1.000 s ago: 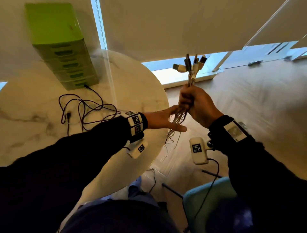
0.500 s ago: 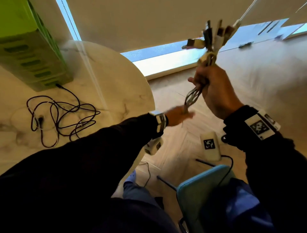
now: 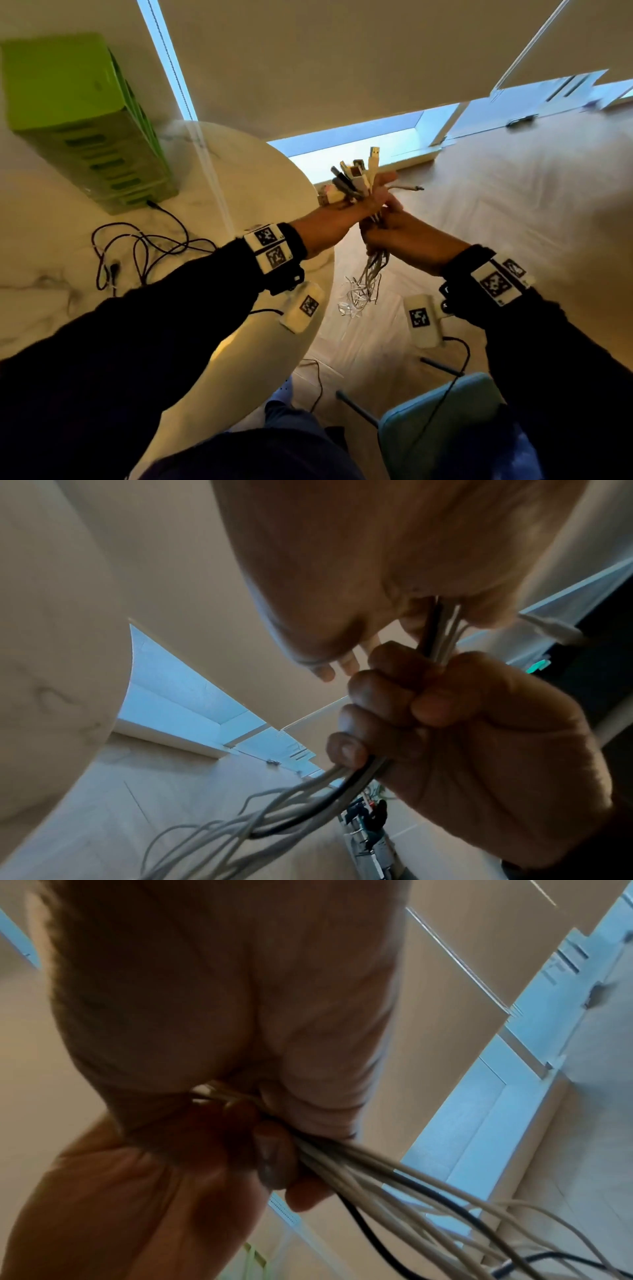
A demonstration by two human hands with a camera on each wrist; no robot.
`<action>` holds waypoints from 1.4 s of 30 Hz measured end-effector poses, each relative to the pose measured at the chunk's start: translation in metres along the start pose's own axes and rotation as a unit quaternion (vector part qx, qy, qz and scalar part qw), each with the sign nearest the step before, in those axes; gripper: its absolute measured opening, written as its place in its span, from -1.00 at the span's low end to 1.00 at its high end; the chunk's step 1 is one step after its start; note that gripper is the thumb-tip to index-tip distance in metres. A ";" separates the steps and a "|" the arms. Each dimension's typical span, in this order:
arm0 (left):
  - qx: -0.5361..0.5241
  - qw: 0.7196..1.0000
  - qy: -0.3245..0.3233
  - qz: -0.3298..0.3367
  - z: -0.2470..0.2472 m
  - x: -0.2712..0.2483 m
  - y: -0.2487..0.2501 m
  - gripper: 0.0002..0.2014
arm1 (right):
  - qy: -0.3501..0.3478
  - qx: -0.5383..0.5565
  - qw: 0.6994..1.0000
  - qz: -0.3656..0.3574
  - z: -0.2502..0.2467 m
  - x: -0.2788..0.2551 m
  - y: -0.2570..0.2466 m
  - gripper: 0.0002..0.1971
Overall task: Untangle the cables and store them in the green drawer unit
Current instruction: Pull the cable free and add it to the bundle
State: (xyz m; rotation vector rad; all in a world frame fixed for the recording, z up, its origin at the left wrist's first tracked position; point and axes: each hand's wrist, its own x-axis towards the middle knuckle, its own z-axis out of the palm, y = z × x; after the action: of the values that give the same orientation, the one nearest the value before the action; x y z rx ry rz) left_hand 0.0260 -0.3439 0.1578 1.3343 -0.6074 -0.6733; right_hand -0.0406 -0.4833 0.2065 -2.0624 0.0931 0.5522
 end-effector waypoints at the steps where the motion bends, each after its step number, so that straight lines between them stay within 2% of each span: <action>1: 0.023 1.000 0.004 -0.009 0.000 -0.006 0.003 -0.68 | 0.002 0.008 1.000 0.001 0.004 0.001 0.003 -0.79; 4: 0.088 0.996 0.023 -0.026 -0.001 -0.018 0.012 -0.68 | 0.009 0.027 1.000 -0.010 0.022 0.011 0.014 -0.81; 6: 0.083 0.995 0.041 -0.039 -0.007 -0.020 0.020 -0.53 | 0.002 0.021 1.000 -0.016 0.038 0.020 0.029 -0.69; 7: 0.053 0.996 0.053 -0.049 -0.011 -0.022 0.026 -0.49 | -0.015 0.008 1.000 -0.015 0.046 0.025 0.038 -0.65; 9: -0.059 0.995 0.055 -0.059 -0.023 -0.025 0.034 -0.52 | -0.069 -0.037 0.997 -0.002 0.055 0.034 0.057 -0.59; 11: -0.134 0.986 0.054 -0.080 -0.038 -0.034 0.038 -0.57 | -0.111 -0.130 0.985 0.030 0.050 0.044 0.069 -0.58; 12: -0.152 0.983 0.052 -0.093 -0.046 -0.040 0.036 -0.58 | -0.107 -0.194 0.974 0.046 0.044 0.048 0.073 -0.60; 14: -0.185 0.974 0.066 -0.111 -0.058 -0.053 0.033 -0.59 | -0.041 -0.333 0.940 0.054 0.030 0.056 0.078 -0.69; 15: -0.203 0.970 0.083 -0.108 -0.063 -0.058 0.033 -0.61 | 0.020 -0.385 0.921 0.054 0.025 0.060 0.079 -0.78; 17: -0.228 0.962 0.130 -0.078 -0.070 -0.065 0.037 -0.69 | 0.165 -0.436 0.884 0.033 0.020 0.066 0.079 -0.93; 19: -0.224 0.958 0.177 -0.029 -0.081 -0.073 0.046 -0.75 | 0.227 -0.447 0.865 0.000 0.031 0.072 0.075 -0.89; 20: -0.218 0.956 0.195 -0.007 -0.090 -0.078 0.053 -0.73 | 0.217 -0.431 0.876 -0.006 0.040 0.074 0.071 -0.90; 21: -0.220 0.953 0.208 0.011 -0.098 -0.084 0.060 -0.70 | 0.182 -0.399 0.899 -0.005 0.050 0.074 0.067 -0.94; 23: -0.224 0.944 0.238 0.041 -0.118 -0.100 0.073 -0.69 | 0.041 -0.329 0.944 0.005 0.080 0.072 0.059 -0.88; 24: -0.216 0.941 0.255 0.048 -0.125 -0.108 0.078 -0.70 | -0.027 -0.309 0.951 0.001 0.097 0.070 0.058 -0.81; 27: -0.184 0.934 0.303 0.041 -0.142 -0.136 0.079 -0.70 | -0.164 -0.327 0.930 -0.031 0.148 0.064 0.045 -0.71; 29: -0.150 0.927 0.342 0.028 -0.152 -0.154 0.074 -0.74 | -0.214 -0.345 0.912 -0.050 0.179 0.064 0.034 -0.74; 32: -0.104 0.910 0.401 0.031 -0.171 -0.181 0.070 -0.91 | -0.256 -0.362 0.894 -0.068 0.216 0.066 0.014 -0.71; 34: -0.104 0.887 0.448 0.048 -0.188 -0.201 0.071 -0.80 | -0.260 -0.370 0.889 -0.075 0.236 0.071 -0.002 -0.60; 36: -0.130 0.849 0.509 0.066 -0.209 -0.223 0.073 -0.86 | -0.216 -0.390 0.892 -0.076 0.247 0.084 -0.015 -0.48; 38: -0.186 0.800 0.565 0.082 -0.231 -0.247 0.072 -0.75 | -0.122 -0.427 0.891 -0.092 0.250 0.102 -0.023 -0.52; 40: -0.217 0.764 0.601 0.092 -0.250 -0.269 0.067 -0.69 | -0.043 -0.456 0.882 -0.106 0.248 0.115 -0.030 -0.60; 42: -0.225 0.743 0.623 0.098 -0.260 -0.287 0.064 -0.68 | -0.028 -0.484 0.869 -0.098 0.251 0.124 -0.034 -0.60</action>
State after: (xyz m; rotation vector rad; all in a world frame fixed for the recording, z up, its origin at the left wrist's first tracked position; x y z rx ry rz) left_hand 0.0311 0.0477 0.1801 0.9469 0.5013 0.3265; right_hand -0.0067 -0.2378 0.0728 -2.9714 -0.5325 0.5915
